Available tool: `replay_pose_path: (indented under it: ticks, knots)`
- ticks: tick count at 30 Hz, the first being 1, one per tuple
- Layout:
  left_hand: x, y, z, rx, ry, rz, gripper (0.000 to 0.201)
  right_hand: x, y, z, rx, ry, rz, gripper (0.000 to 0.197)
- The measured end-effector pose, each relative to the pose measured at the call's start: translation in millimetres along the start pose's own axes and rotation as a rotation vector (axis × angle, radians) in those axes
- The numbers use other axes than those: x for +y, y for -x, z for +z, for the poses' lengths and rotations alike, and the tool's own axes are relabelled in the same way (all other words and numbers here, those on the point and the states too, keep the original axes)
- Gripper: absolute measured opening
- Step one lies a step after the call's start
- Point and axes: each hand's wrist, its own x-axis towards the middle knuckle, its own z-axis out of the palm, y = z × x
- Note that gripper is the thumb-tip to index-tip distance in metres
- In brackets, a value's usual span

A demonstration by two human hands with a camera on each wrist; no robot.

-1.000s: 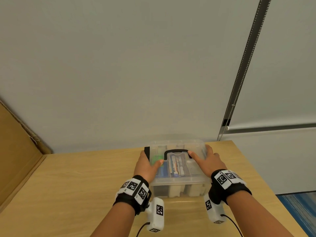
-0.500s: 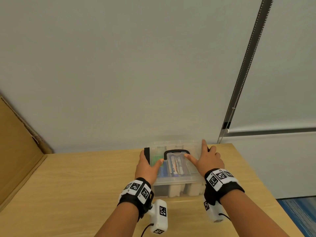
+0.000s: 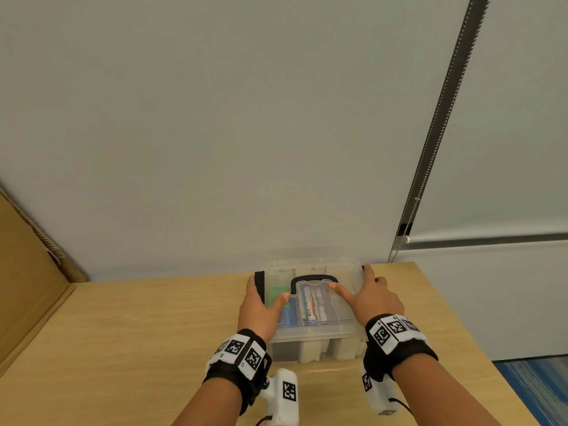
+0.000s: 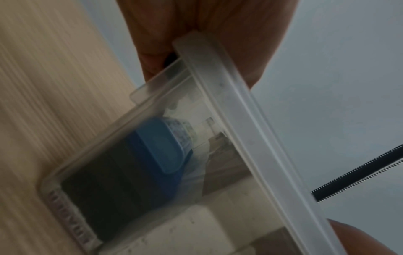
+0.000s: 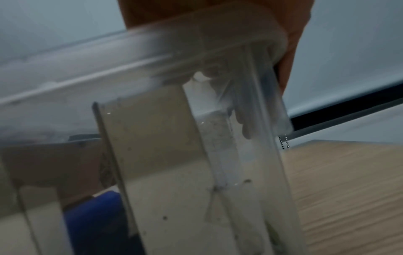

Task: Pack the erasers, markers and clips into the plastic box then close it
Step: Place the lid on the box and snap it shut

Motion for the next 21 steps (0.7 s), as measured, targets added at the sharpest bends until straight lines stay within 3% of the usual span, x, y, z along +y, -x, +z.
replay_pose_path:
  ticks: [5,10,16,21]
  knots:
    - [-3,-2,2,0.003,-0.008,0.014,0.088,0,1,-1,0.015,0.063,-0.013,0.099]
    - [-2,-2,2,0.015,-0.021,0.013,0.087,-2,2,-1,0.065,0.254,-0.125,0.089]
    - [7,6,-3,0.012,-0.052,0.032,0.081,4,0,1,0.045,-0.069,-0.067,0.090]
    - [17,13,-7,-0.008,-0.226,0.019,0.078,4,0,0,0.011,-0.045,-0.098,0.081]
